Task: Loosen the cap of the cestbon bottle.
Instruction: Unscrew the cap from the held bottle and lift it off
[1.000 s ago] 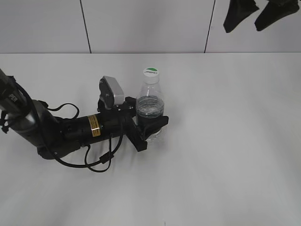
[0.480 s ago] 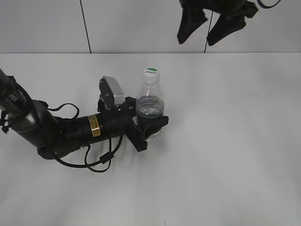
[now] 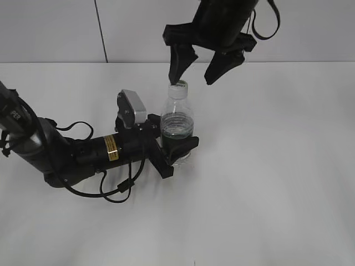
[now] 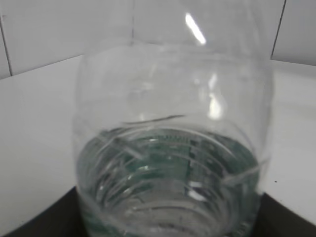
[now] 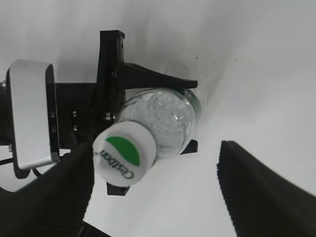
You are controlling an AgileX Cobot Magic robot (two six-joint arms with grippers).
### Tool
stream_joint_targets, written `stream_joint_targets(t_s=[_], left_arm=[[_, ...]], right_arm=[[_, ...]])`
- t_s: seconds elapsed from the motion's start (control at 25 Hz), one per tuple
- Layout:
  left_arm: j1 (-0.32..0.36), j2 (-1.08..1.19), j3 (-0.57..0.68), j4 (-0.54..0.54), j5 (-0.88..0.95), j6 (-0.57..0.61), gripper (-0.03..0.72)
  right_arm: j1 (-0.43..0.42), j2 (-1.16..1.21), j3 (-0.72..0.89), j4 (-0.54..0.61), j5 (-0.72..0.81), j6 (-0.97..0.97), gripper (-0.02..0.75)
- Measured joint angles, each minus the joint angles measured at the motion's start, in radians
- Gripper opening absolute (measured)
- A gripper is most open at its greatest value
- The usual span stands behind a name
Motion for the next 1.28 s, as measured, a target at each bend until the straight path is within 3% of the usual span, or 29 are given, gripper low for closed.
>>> stream_joint_targets(t_s=[0.36, 1.28], left_arm=[[0.000, 0.000, 0.000, 0.001, 0.000, 0.000, 0.405], [0.000, 0.000, 0.000, 0.001, 0.000, 0.000, 0.405]], right_arm=[[0.038, 0.014, -0.038, -0.004, 0.002, 0.019, 0.595], [0.039, 0.051, -0.040, -0.016, 0.002, 0.019, 0.569]])
